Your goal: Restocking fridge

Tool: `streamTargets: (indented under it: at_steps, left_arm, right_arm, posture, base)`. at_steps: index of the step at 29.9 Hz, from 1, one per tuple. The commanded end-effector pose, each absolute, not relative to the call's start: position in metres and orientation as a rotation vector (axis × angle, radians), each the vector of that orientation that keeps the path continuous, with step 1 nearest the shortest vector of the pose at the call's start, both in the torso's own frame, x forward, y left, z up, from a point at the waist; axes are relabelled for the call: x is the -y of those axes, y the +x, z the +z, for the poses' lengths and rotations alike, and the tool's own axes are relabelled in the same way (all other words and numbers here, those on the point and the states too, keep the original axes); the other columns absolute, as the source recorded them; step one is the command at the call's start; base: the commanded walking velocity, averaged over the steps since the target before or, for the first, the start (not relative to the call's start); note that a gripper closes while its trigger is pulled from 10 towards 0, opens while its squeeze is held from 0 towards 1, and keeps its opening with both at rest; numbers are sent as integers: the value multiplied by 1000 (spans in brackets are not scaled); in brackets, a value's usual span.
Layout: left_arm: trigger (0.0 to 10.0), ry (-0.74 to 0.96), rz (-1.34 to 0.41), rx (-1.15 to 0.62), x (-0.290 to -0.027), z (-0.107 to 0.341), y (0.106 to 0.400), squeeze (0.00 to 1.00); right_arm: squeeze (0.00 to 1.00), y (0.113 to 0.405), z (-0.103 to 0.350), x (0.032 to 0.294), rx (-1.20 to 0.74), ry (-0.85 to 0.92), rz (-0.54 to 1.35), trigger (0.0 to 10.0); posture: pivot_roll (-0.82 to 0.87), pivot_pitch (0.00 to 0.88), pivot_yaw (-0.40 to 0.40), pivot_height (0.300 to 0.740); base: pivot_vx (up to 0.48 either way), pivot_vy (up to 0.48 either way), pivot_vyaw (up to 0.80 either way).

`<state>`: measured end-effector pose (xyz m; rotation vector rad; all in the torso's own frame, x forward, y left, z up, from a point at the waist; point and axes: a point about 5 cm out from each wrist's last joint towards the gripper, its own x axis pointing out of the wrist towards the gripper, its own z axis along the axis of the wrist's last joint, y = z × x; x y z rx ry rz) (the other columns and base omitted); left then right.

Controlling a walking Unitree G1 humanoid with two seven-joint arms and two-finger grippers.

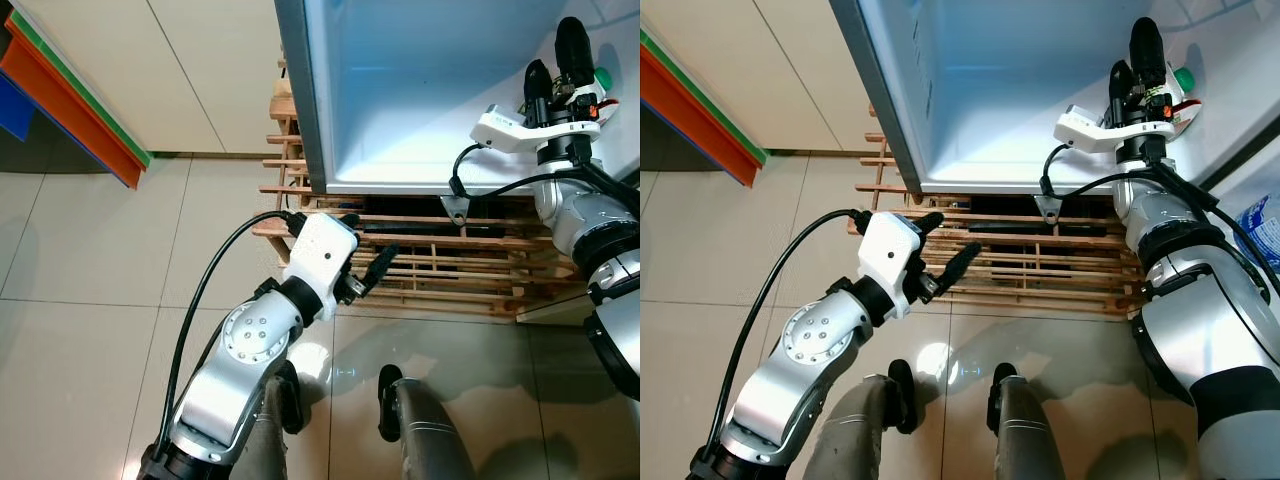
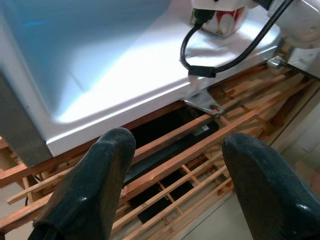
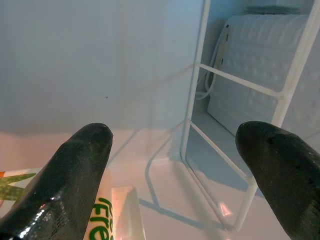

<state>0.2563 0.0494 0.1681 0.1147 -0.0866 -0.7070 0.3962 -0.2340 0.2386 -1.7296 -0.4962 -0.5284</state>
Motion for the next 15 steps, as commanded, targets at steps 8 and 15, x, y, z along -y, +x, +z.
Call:
streamTargets:
  at_steps: [8,15]
  left_arm:
    - [10000,119,-696,75,-52,164,256,0]
    - [10000,105,-692,67,-52,163,257,0]
  right_arm:
    - [0,394,231,244,457,-1900,-479,10000]
    - [0,393,235,256,388,-1855,-510,10000]
  posture:
    - [157,352,43,740]
    - [149,348,36,740]
  base:
    - [0,0,0]
    - [0,0,0]
